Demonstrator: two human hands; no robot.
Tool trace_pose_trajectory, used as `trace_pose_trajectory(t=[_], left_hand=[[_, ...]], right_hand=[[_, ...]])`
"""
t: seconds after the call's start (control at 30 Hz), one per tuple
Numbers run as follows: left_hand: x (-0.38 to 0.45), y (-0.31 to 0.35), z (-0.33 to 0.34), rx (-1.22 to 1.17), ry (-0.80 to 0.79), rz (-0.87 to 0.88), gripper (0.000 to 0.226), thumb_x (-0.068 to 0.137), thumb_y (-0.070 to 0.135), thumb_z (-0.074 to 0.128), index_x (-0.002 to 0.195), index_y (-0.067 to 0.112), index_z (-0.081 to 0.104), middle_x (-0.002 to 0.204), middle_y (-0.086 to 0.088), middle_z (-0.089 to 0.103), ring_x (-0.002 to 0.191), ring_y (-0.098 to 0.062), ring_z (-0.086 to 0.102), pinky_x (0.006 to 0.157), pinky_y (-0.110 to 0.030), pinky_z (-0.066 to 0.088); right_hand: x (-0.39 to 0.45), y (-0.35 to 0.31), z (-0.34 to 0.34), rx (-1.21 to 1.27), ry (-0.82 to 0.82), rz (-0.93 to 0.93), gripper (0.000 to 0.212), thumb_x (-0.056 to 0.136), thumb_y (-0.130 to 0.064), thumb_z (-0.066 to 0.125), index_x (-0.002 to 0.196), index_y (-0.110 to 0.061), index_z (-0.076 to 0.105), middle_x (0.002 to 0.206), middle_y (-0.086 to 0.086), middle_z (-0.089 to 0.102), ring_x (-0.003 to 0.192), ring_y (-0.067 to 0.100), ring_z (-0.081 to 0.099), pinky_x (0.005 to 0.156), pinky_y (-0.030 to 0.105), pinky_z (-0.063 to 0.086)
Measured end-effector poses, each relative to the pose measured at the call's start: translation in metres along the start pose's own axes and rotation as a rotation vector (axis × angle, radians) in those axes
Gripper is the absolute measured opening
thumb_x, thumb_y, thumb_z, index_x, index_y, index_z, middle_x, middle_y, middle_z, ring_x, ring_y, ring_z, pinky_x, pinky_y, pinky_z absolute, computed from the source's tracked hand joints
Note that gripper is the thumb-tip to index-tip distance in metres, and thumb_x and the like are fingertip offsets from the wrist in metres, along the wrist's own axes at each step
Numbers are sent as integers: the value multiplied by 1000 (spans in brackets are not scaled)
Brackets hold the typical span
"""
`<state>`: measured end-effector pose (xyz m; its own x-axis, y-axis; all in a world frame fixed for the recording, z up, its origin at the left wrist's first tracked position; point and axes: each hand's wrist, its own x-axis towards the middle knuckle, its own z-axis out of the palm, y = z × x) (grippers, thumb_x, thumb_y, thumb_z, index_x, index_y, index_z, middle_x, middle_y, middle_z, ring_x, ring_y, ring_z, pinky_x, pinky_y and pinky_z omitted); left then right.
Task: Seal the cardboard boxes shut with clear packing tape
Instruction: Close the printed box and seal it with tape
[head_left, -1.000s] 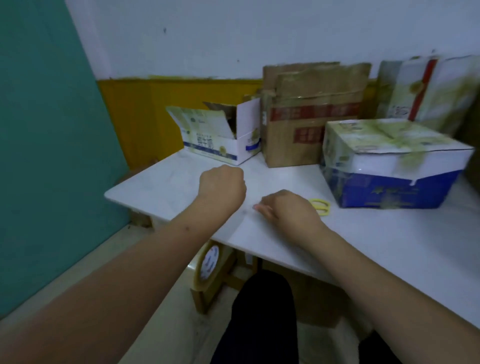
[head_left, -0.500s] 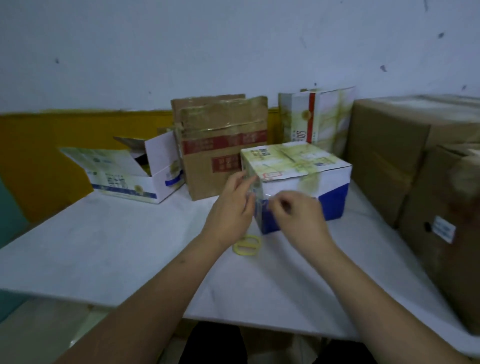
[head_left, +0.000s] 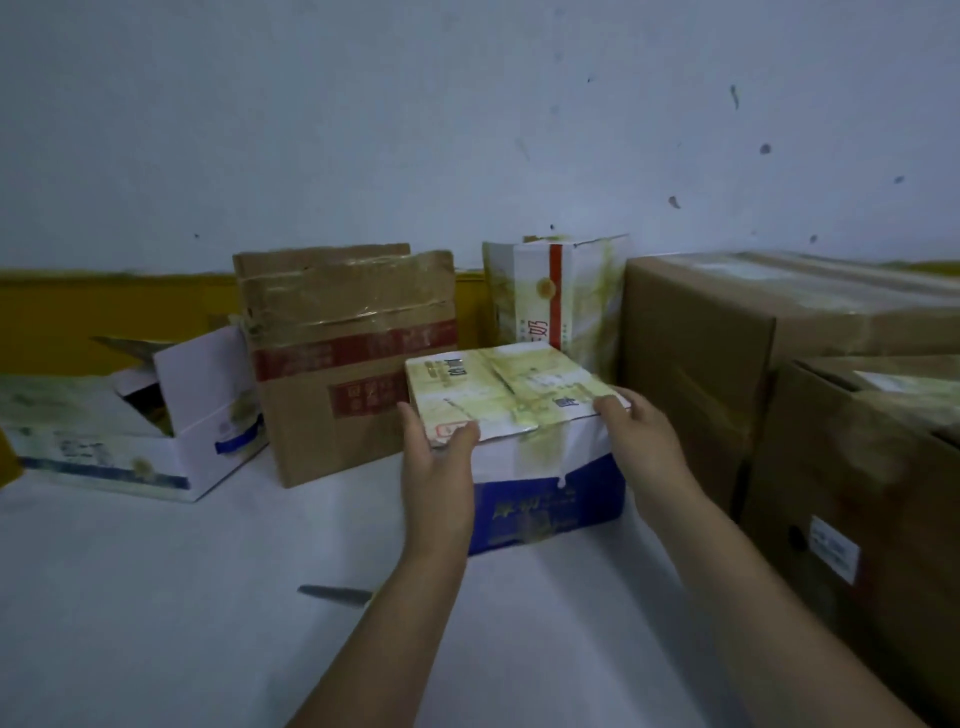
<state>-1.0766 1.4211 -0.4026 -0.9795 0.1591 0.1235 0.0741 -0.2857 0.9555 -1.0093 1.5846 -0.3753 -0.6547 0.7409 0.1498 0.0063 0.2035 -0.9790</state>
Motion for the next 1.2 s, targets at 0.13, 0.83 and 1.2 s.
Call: trace_pose_trajectory(t=[0.13, 0.83, 1.2], left_hand=[[3, 1, -4, 4, -24, -98, 47, 104, 38, 49, 148, 49, 39, 119, 15, 63, 103, -22, 70, 92, -52, 57], [-26, 53, -7, 514, -277, -64, 68, 104, 25, 52, 161, 29, 15, 157, 3, 39, 125, -13, 55, 95, -28, 49], [113, 110, 117, 460, -359, -67, 61, 88, 53, 51, 131, 11, 58, 114, -7, 69, 99, -27, 68, 91, -47, 57]], right_hand=[[-25, 7, -11, -186, 114, -74, 27, 102, -36, 41, 123, -30, 56, 98, -13, 58, 90, 11, 59, 81, 41, 55], [-70, -49, -54, -750, 109, -86, 29, 102, -24, 47, 128, -11, 55, 115, 4, 61, 92, 14, 58, 72, 28, 46], [126, -148, 5, -1012, -38, -285, 71, 93, -49, 58, 150, -16, 32, 154, 17, 29, 133, 37, 41, 103, 44, 41]])
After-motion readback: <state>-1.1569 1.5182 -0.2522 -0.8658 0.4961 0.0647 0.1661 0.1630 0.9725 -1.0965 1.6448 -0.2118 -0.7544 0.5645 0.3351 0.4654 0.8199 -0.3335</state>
